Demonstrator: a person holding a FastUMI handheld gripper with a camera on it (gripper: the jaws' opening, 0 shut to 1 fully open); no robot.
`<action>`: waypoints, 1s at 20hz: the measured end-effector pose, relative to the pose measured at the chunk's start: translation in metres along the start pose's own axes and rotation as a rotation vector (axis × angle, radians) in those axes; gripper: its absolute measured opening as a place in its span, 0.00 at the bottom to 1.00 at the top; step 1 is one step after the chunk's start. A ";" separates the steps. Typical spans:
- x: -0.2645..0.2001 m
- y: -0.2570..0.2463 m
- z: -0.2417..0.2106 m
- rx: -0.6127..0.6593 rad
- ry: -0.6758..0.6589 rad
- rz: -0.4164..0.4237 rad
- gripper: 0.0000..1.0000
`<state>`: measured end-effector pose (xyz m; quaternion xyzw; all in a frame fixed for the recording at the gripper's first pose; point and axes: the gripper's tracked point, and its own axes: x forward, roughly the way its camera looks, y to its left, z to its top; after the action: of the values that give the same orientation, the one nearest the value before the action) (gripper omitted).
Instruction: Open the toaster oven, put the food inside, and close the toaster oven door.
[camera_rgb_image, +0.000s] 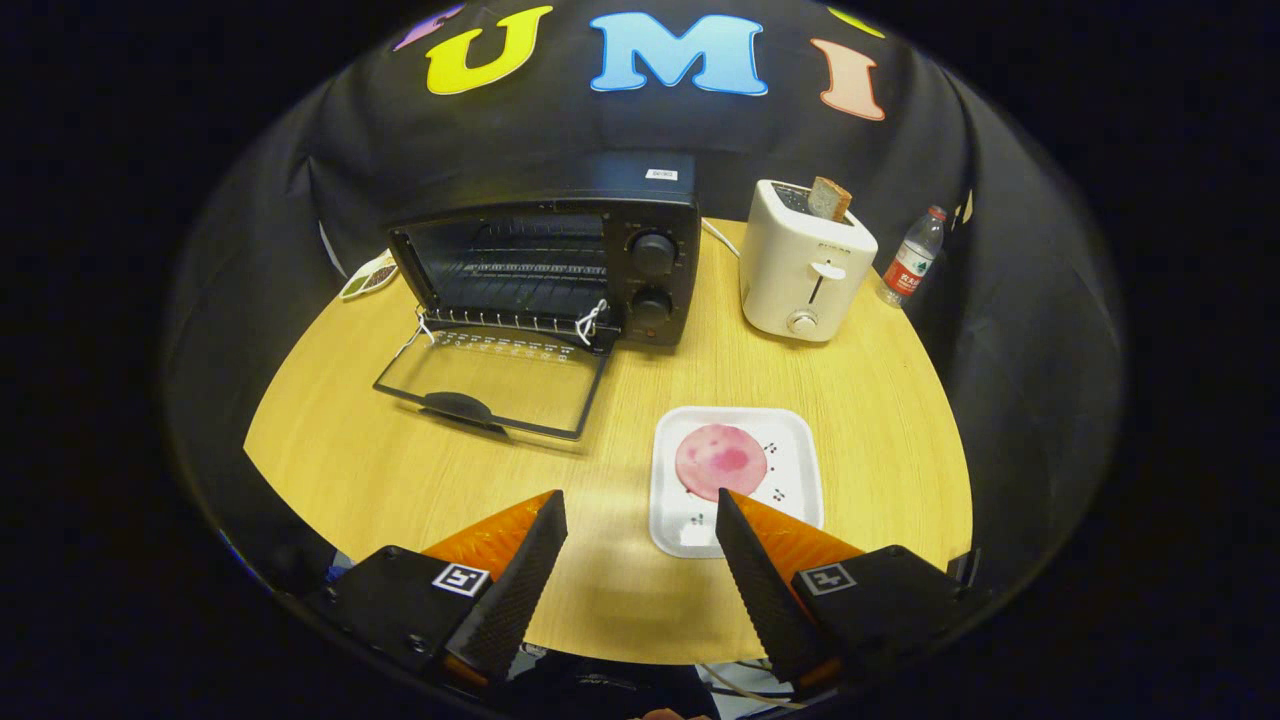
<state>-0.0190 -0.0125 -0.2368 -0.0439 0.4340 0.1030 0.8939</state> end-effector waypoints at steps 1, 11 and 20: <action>0.002 -0.008 0.001 -0.001 0.002 0.015 0.97; 0.042 -0.107 -0.017 0.039 0.106 0.032 0.97; 0.096 -0.128 -0.039 0.033 0.256 0.064 0.97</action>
<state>0.0375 -0.1301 -0.3372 -0.0283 0.5473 0.1180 0.8281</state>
